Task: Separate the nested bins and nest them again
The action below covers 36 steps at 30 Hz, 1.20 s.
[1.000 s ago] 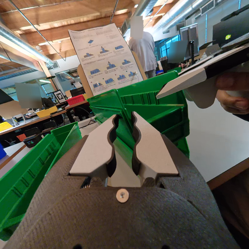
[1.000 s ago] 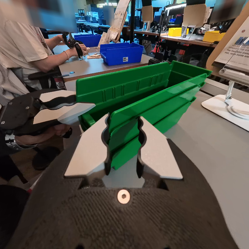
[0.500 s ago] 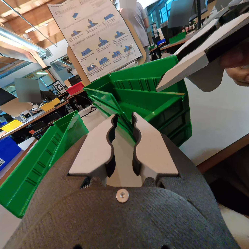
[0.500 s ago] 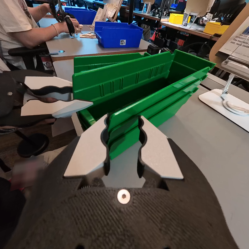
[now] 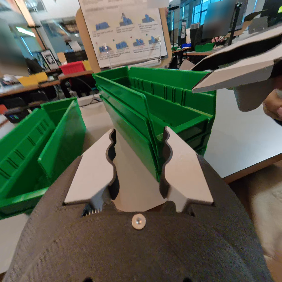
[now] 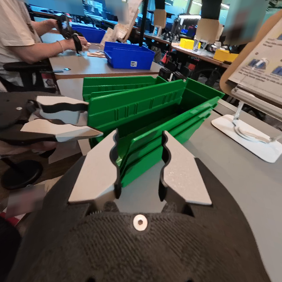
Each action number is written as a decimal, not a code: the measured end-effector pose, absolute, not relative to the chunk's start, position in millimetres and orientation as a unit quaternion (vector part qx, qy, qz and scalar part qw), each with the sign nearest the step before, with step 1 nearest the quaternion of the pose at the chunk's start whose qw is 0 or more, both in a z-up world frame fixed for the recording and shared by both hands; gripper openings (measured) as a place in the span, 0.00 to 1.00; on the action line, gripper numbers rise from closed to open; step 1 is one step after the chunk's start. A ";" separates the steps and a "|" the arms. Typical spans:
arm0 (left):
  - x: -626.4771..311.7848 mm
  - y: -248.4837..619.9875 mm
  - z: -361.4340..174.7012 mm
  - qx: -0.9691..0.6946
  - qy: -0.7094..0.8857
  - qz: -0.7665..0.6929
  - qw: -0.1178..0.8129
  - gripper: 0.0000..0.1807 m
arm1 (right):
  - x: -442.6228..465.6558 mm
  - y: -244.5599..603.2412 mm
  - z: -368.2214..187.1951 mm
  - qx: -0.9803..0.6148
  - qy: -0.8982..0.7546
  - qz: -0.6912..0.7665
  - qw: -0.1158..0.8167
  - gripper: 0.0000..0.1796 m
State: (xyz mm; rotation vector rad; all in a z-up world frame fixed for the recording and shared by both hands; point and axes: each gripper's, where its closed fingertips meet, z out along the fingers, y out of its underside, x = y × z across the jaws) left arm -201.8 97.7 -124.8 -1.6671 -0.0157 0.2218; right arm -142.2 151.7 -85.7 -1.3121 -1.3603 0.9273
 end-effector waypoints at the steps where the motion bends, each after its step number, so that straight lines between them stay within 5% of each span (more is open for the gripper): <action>1: -203.1 99.0 -128.4 -0.746 -0.023 0.081 0.661 0.35 | -142.2 154.7 -88.3 -0.553 -0.555 0.380 0.492 0.31; 5: -214.4 98.9 -131.8 -0.755 -0.054 0.070 0.650 0.33 | -145.3 150.4 -97.6 -0.570 -0.541 0.417 0.457 0.32; 9: -240.6 92.6 -126.9 -0.743 -0.084 0.132 0.650 0.21 | -146.6 145.3 -98.9 -0.566 -0.544 0.432 0.444 0.36; 23: -227.4 82.4 -97.3 -0.683 -0.079 0.099 0.719 0.25 | -145.8 148.2 -96.4 -0.556 -0.542 0.428 0.462 0.39; 30: -216.7 93.9 -121.5 -0.732 -0.060 0.062 0.675 0.40 | -142.6 150.6 -87.9 -0.546 -0.535 0.430 0.481 0.38; 36: -180.4 99.2 -134.3 -0.771 -0.039 -0.041 0.634 0.72 | -136.5 164.9 -80.6 -0.562 -0.493 0.455 0.484 0.37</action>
